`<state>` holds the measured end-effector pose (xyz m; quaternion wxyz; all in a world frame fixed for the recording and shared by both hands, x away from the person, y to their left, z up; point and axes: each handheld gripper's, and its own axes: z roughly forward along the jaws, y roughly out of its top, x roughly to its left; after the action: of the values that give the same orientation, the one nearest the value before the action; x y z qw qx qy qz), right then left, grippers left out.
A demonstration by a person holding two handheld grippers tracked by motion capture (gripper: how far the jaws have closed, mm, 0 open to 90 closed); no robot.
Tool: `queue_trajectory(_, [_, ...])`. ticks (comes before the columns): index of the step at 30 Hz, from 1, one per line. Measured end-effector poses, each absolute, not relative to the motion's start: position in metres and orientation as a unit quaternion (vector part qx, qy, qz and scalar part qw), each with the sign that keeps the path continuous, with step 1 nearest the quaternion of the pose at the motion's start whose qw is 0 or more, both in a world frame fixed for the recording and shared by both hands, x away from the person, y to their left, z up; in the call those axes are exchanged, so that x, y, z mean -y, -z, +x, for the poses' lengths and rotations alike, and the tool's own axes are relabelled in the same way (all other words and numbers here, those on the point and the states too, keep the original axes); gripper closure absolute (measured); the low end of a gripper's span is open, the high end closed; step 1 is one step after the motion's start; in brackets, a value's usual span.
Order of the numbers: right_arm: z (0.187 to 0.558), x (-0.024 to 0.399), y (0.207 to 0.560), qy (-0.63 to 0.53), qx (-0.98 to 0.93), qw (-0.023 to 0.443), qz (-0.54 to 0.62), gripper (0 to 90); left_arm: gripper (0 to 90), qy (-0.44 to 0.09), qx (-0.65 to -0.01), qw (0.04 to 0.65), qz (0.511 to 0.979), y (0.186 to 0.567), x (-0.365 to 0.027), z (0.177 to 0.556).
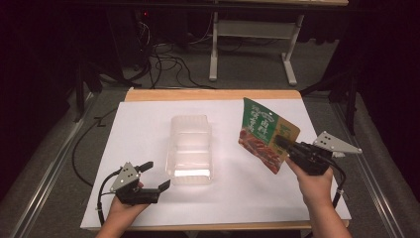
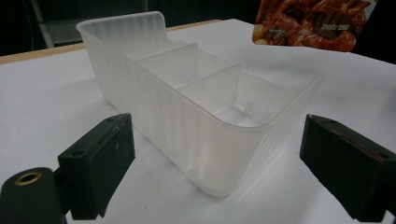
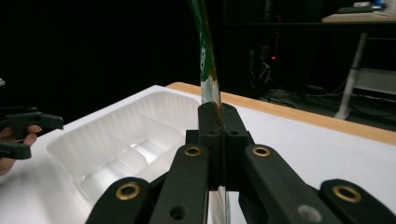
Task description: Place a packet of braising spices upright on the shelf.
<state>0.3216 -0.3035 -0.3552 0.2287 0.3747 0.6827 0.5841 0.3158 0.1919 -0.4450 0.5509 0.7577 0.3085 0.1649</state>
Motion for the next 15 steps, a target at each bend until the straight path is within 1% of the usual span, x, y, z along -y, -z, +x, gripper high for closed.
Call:
queue_trajectory(9, [0.347, 0.268, 0.351, -0.619, -0.68, 0.184, 0.346, 90.0, 10.7, -0.165, -0.309, 0.552, 0.757, 0.446, -0.19, 0.316])
queue_trajectory(15, [0.359, 0.248, 0.349, -0.626, -0.683, 0.175, 0.332, 90.0, 10.7, -0.163, -0.306, 0.55, 0.76, 0.446, -0.188, 0.316])
